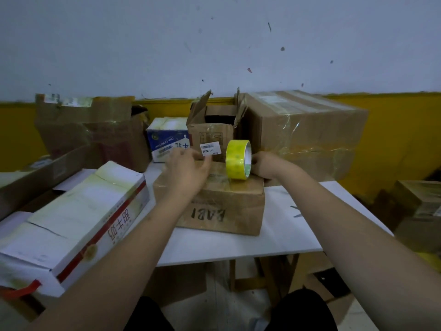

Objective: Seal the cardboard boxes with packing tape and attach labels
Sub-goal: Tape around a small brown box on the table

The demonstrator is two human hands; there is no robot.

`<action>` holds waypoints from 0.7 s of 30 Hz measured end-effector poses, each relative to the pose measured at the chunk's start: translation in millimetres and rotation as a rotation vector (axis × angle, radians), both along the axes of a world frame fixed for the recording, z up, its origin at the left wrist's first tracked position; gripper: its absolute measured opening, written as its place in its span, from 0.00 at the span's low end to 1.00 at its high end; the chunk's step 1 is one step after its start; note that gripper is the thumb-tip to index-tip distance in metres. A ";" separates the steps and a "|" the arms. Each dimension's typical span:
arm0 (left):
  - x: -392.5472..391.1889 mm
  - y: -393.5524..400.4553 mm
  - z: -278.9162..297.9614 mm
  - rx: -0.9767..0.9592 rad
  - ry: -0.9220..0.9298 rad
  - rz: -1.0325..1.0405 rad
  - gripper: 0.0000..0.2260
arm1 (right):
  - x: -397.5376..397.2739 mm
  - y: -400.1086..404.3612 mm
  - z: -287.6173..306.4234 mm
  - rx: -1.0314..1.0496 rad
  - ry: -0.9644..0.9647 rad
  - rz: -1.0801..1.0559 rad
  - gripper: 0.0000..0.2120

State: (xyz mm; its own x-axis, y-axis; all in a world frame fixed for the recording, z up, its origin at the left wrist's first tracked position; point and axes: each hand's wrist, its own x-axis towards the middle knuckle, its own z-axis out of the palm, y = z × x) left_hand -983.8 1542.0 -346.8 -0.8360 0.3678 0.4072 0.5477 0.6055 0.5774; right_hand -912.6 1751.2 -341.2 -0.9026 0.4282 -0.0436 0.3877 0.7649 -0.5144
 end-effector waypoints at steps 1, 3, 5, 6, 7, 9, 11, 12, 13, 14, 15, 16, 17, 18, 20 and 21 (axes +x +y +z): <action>15.9 7.7 10.5 0.108 -0.146 -0.152 0.22 | -1.8 0.6 0.3 -0.016 -0.007 -0.008 0.08; 49.1 23.5 26.6 0.241 -0.482 -0.354 0.26 | -2.4 1.5 -0.6 -0.037 -0.030 -0.038 0.08; 66.3 33.4 28.5 0.302 -0.553 -0.419 0.22 | -5.5 0.8 -1.5 -0.085 -0.047 -0.089 0.10; 71.5 32.8 28.2 0.360 -0.535 -0.410 0.19 | -5.3 -0.2 -1.5 -0.134 -0.038 -0.112 0.10; 76.2 27.4 28.7 0.429 -0.545 -0.394 0.17 | -3.9 -1.8 -1.8 -0.164 -0.024 -0.118 0.11; 83.9 11.3 30.2 0.537 -0.594 -0.368 0.15 | -2.6 -2.3 -1.9 -0.146 -0.003 -0.105 0.13; 95.1 -11.8 22.5 0.509 -0.661 -0.370 0.14 | -3.9 -3.9 -1.1 -0.098 -0.006 -0.072 0.12; 103.1 -21.2 12.6 0.461 -0.707 -0.355 0.14 | -3.5 -5.2 -0.7 -0.082 -0.006 -0.063 0.13; 110.0 -27.5 -1.9 0.406 -0.744 -0.347 0.14 | -2.2 -6.0 -0.1 -0.070 -0.004 -0.056 0.14; 116.5 -31.6 -16.6 0.372 -0.777 -0.338 0.14 | -1.0 -6.1 -0.7 -0.078 0.001 -0.054 0.14; 120.6 -32.3 -30.0 0.376 -0.795 -0.326 0.15 | 1.2 -6.7 -1.7 -0.098 0.006 -0.057 0.14; 123.3 -29.9 -38.4 0.394 -0.798 -0.309 0.16 | 2.3 -6.5 -3.4 -0.122 0.022 -0.063 0.14; 121.9 -25.5 -44.7 0.406 -0.786 -0.292 0.16 | 3.3 -7.0 -5.0 -0.136 0.036 -0.072 0.14; 119.3 -20.1 -47.3 0.409 -0.775 -0.280 0.17 | 4.7 -8.8 -5.8 -0.139 0.048 -0.076 0.14; 113.2 -8.5 -49.1 0.392 -0.755 -0.263 0.19 | 4.1 -10.0 -8.7 -0.107 0.061 -0.074 0.14; 109.9 -3.2 -49.7 0.387 -0.747 -0.257 0.19 | 3.7 -10.2 -9.8 -0.091 0.067 -0.075 0.15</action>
